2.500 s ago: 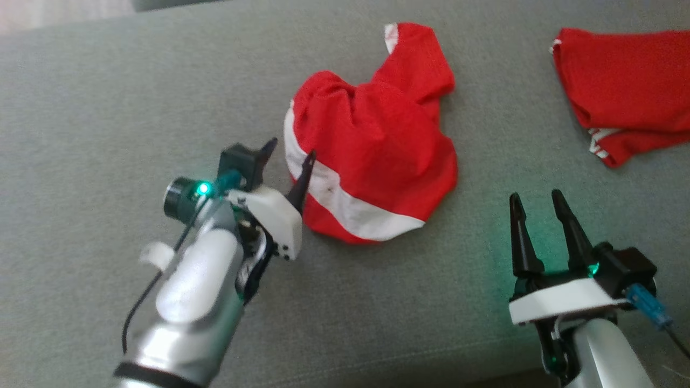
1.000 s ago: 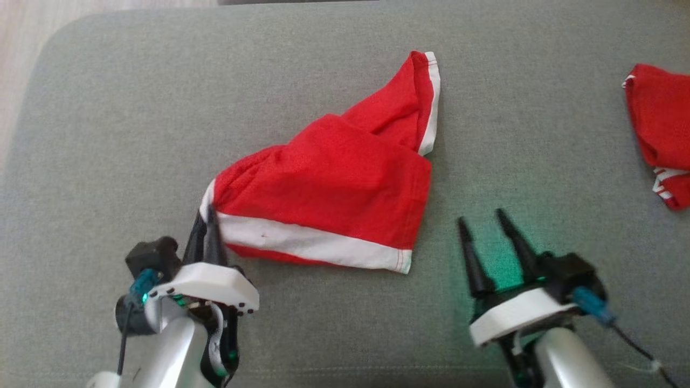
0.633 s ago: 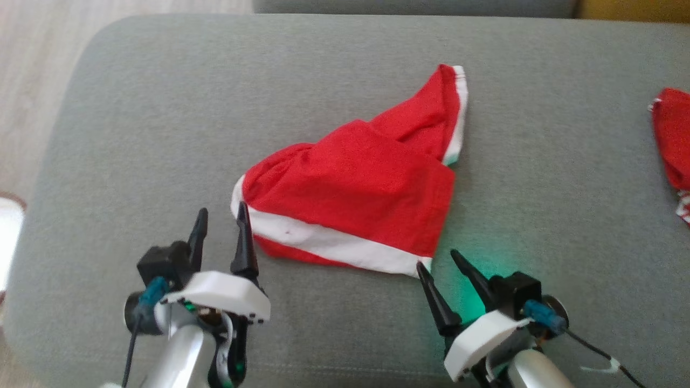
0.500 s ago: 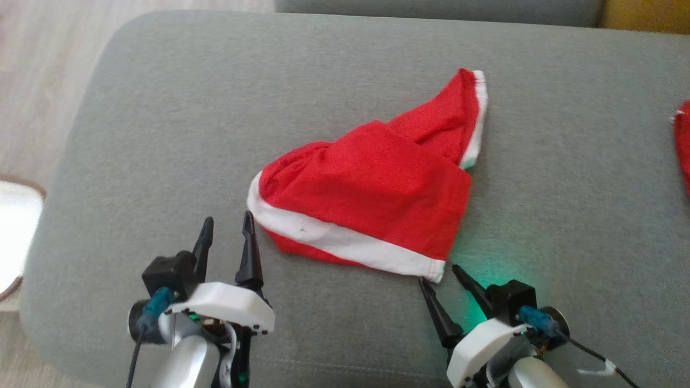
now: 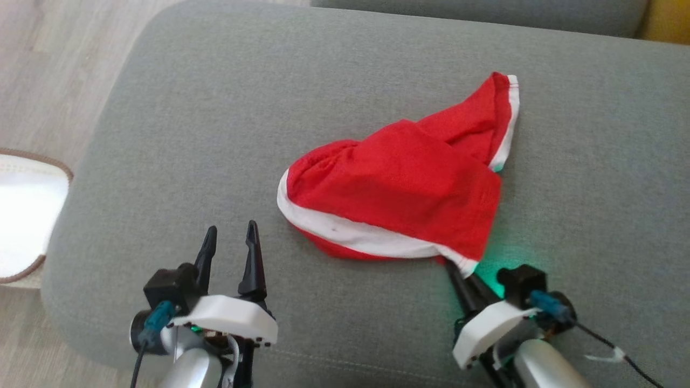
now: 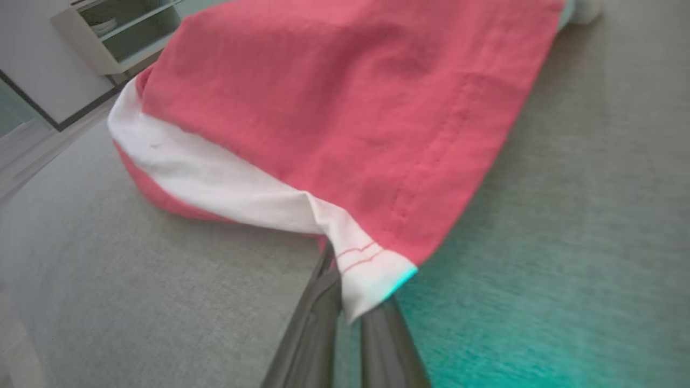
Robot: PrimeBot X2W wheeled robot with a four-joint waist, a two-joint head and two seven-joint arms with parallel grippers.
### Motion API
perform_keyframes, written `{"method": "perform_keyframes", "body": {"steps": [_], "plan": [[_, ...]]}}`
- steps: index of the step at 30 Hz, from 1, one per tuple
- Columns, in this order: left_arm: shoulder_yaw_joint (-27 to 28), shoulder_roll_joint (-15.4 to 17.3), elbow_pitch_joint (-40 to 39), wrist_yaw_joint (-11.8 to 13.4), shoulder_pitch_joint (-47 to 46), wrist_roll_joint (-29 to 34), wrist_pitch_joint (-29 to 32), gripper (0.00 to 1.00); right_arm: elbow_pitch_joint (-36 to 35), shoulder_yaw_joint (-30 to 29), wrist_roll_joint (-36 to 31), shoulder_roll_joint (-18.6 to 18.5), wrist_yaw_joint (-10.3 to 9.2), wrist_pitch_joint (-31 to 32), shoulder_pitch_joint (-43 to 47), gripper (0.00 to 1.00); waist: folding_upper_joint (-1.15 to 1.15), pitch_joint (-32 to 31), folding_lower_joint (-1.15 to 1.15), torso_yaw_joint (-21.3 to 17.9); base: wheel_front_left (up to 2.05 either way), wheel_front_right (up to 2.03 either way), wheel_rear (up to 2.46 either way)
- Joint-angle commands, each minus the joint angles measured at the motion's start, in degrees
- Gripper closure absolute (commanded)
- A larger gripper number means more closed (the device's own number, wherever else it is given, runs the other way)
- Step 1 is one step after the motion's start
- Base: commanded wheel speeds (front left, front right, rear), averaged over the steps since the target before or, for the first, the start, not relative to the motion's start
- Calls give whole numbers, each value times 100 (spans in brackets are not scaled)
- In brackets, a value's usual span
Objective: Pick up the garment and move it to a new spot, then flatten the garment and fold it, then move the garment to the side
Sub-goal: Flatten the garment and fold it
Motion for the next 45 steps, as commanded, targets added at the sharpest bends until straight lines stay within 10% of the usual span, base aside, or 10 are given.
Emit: {"method": "perform_keyframes", "body": {"steps": [1,21,22,25,45], "plan": [[191,39,-233,44,-115,61,-74,0,-168,-80,-14,-10,37,-157,-154,100,0,5,0,-102,0,0,0],[49,30,-68,-149,-281,38,-75,0,-733,-2567,-1397,-10,37,264,-84,100,0,215,0,-759,0,0,0],[38,28,-53,-158,-292,39,-76,0,-709,-2582,-1409,-10,37,255,-91,89,0,220,0,-767,0,0,0],[31,24,-40,-175,-309,42,-76,0,-664,-2639,-1395,-10,37,174,-90,0,0,217,0,-802,0,0,0],[539,-37,-503,-445,177,361,-76,0,-2057,-2553,-1104,-10,37,-94,647,0,0,-657,0,-1120,0,0,0]]}}
